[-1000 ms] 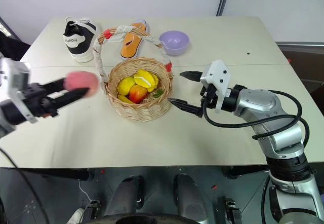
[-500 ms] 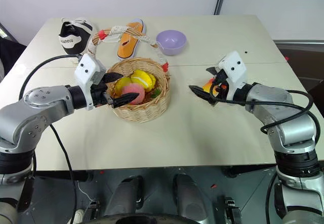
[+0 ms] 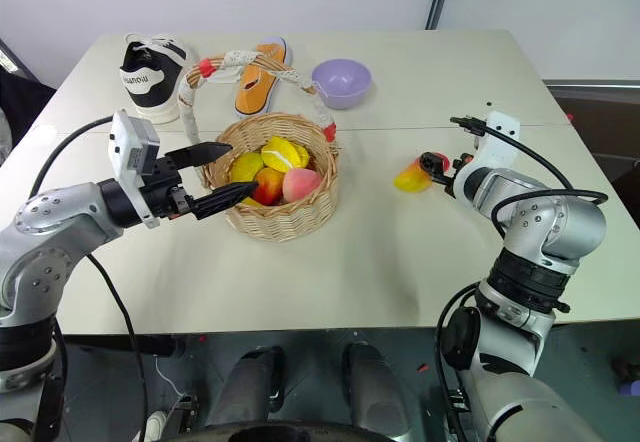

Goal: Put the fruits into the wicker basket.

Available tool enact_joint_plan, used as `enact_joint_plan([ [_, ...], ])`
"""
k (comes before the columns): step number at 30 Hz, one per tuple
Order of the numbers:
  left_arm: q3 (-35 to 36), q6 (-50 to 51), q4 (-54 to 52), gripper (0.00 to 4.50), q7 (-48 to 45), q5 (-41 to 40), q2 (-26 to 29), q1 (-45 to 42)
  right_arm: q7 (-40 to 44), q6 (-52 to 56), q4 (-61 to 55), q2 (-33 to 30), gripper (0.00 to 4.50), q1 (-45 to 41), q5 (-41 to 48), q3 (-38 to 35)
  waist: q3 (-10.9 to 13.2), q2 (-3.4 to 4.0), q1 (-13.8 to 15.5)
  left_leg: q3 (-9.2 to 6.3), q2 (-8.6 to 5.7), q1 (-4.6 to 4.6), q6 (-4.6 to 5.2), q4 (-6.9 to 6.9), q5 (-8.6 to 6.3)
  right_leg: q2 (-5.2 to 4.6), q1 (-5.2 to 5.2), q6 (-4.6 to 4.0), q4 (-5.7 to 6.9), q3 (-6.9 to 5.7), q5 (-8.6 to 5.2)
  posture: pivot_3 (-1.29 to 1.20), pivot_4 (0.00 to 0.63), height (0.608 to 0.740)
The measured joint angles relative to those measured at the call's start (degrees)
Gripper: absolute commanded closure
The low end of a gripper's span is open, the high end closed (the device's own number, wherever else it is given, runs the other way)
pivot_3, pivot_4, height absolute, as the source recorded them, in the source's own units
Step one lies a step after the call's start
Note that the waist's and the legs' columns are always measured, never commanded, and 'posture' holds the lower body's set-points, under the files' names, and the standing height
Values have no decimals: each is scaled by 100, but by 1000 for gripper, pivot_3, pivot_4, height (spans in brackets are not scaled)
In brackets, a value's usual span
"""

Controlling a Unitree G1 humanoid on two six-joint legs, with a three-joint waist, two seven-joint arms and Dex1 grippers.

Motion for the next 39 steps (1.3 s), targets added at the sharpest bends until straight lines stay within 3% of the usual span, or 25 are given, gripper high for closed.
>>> enact_joint_plan([
  [19,186,-648,-251,24,-428,-58,87,773,-217,-520,1255,474,0,-579,-47,-505,0,7,-143,-1,1,4,1,-4,0,2,0,-10,4,0,-7,0,150,736],
  [22,163,-654,-251,0,-412,-47,86,774,-216,-592,1306,530,874,-585,-22,-515,0,7,-143,-1,1,4,1,-6,0,2,0,-9,3,0,-7,0,150,736],
  [26,153,-654,-252,0,-385,-47,86,776,-229,-625,1305,591,2930,-671,91,-661,0,7,-142,-1,2,4,1,-6,-1,2,-1,-12,2,0,-8,0,150,736],
  [27,154,-658,-251,0,-385,-47,86,787,-234,-604,1303,599,3225,-681,141,-720,0,7,-139,-1,2,4,1,-6,-1,2,-1,-13,1,0,-9,0,150,736],
  [32,234,-700,-204,0,-358,-57,63,899,37,-512,968,325,3225,-587,357,-577,9,23,-139,0,1,0,1,-8,-1,1,-2,-15,-3,0,-11,0,150,736],
  [39,793,-977,296,0,-416,60,72,1450,2066,-703,-831,-1593,3225,96,1168,844,13,30,-176,1,8,5,16,-19,-9,7,-6,2,-8,2,-23,0,150,736],
])
